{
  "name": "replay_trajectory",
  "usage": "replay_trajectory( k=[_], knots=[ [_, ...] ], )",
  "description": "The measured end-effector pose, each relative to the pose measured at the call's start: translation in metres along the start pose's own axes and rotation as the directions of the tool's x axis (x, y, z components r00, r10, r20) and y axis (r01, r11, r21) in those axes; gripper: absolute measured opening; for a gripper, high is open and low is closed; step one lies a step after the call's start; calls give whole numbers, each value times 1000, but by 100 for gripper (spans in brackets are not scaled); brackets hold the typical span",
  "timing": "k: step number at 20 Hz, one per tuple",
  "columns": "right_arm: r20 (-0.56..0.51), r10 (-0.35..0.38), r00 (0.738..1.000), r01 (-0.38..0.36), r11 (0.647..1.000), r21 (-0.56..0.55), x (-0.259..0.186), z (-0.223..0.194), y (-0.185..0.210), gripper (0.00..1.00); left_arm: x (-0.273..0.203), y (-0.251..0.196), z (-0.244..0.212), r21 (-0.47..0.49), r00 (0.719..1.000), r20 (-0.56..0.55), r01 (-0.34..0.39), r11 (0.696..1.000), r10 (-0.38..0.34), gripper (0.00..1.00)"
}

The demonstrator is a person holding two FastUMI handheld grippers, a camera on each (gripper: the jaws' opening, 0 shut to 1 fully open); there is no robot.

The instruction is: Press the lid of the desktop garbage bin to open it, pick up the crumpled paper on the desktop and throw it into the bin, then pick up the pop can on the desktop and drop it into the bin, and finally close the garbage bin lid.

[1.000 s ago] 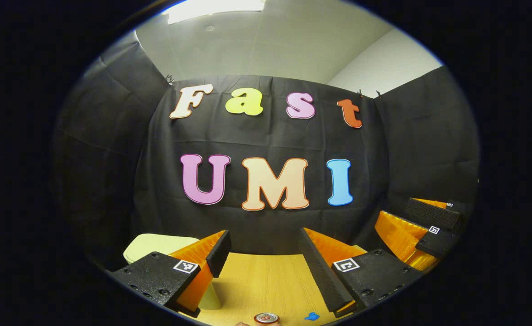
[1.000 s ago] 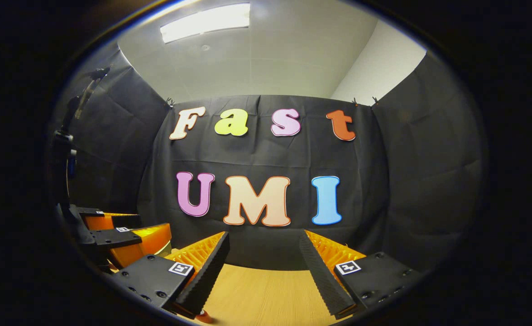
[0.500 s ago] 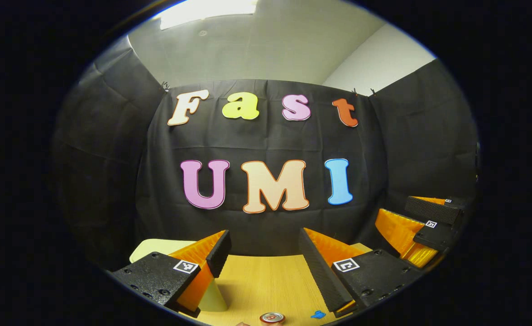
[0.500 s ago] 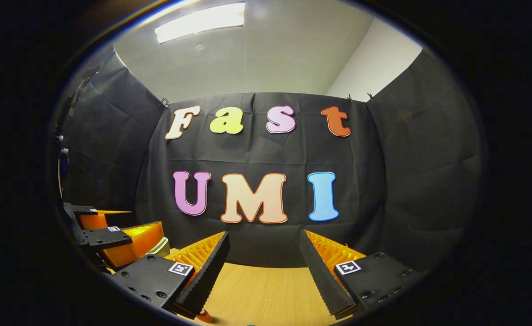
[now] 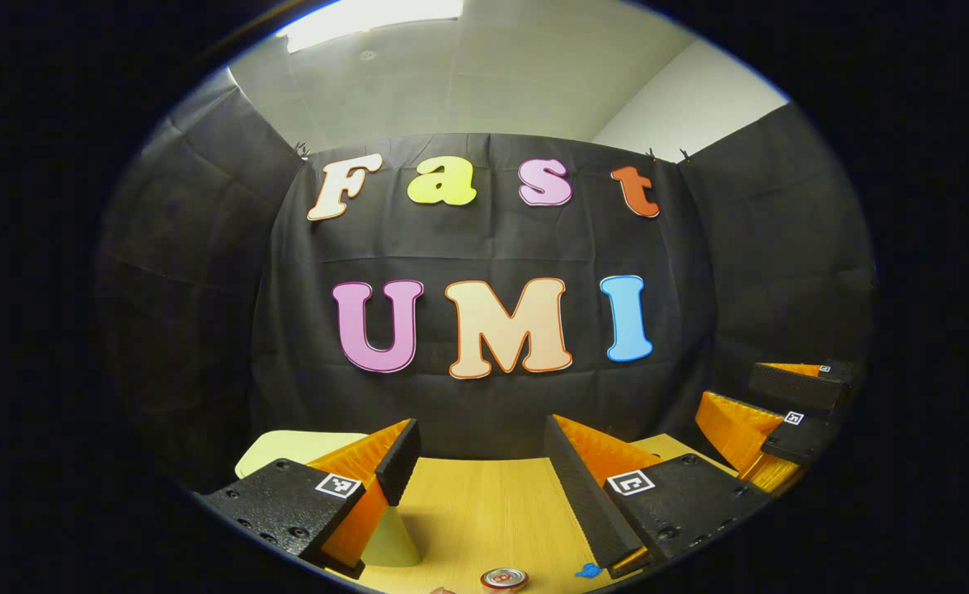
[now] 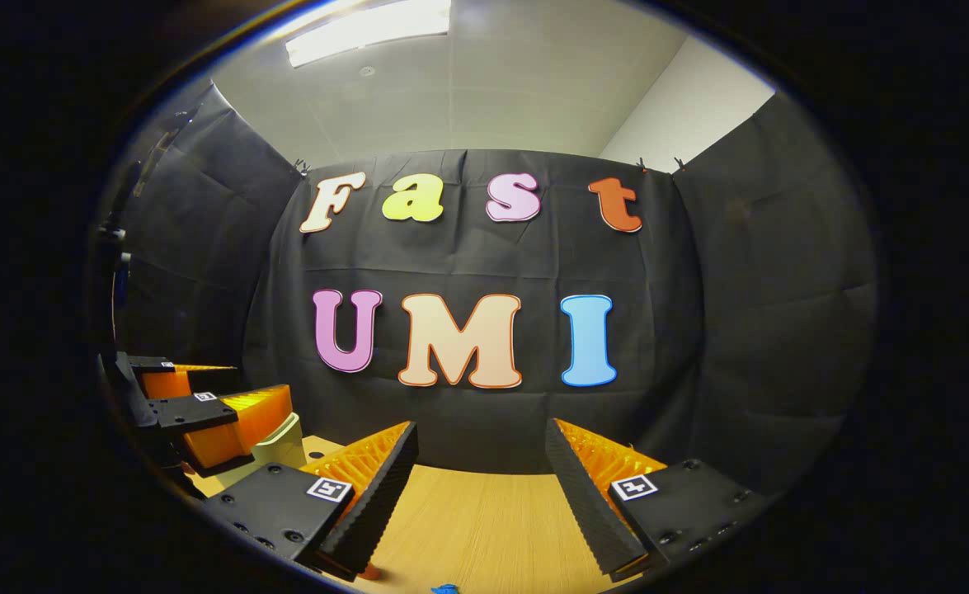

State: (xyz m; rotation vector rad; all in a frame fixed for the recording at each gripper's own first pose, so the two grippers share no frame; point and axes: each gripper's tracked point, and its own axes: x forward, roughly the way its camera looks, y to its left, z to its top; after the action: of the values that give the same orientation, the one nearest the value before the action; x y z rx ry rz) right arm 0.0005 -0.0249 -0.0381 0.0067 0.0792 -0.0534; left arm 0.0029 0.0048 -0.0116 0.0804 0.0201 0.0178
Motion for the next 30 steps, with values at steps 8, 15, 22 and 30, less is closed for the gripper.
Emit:
replay_trajectory(
  k=[8,15,22,30],
  knots=[
    [4,-22,1000,22,1000,-3,-1,-3,-14,98,1,-4,1,13,1000,12,5,1000,-5,92],
    [10,-9,1000,9,1000,-7,-1,-5,-10,98,-2,2,6,30,1000,29,5,1000,-6,51],
    [21,22,1000,-22,1000,-3,4,-3,12,98,-6,36,1,72,998,26,-60,996,58,3],
    [10,74,997,-74,997,-6,8,-9,55,98,-13,120,-42,59,971,-80,-223,973,227,0]
  ],
)
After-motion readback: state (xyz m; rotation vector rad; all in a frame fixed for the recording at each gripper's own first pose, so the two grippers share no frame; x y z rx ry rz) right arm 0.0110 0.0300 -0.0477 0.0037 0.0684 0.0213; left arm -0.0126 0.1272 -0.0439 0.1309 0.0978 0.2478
